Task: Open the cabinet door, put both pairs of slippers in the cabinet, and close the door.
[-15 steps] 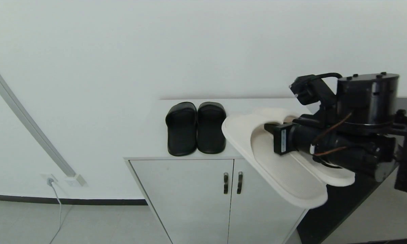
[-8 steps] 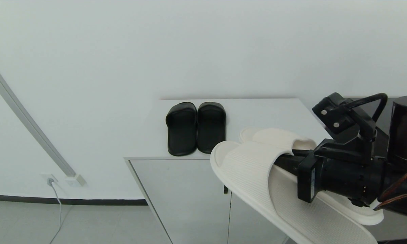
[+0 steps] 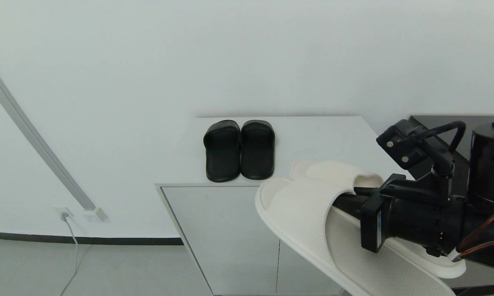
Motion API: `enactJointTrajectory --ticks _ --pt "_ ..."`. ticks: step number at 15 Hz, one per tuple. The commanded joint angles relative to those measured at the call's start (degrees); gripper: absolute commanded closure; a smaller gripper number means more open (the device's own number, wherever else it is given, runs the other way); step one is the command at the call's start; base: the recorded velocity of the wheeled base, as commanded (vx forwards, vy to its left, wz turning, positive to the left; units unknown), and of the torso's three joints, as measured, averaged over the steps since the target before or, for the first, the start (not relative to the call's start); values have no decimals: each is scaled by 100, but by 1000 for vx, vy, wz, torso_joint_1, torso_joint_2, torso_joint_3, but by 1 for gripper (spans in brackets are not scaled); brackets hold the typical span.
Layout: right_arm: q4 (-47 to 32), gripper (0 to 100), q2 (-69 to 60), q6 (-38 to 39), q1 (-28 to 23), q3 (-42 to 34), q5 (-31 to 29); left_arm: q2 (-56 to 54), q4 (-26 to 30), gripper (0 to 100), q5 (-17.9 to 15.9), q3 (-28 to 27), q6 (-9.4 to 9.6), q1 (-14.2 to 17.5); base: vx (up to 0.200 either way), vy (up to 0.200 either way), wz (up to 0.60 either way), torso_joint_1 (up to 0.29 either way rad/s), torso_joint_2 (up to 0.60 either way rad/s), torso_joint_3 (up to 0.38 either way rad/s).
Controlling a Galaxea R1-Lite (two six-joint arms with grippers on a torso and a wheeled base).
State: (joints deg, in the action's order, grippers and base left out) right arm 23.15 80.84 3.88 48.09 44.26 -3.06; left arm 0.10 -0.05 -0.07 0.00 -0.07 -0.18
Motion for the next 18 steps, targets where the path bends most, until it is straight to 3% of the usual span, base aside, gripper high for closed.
enactJointTrajectory --ticks 1,15,18 --pt "5 100 64 -10 -2 -49 7 -1 -4 100 -1 0 -1 1 0 0 0 0 0 0" --pt "32 100 73 -27 -2 -102 121 -1 -4 100 -1 0 -10 1 0 0 0 0 0 0" --pt "32 100 73 -27 -2 -111 121 -1 -4 100 7 0 -10 1 0 0 0 -152 357 196"
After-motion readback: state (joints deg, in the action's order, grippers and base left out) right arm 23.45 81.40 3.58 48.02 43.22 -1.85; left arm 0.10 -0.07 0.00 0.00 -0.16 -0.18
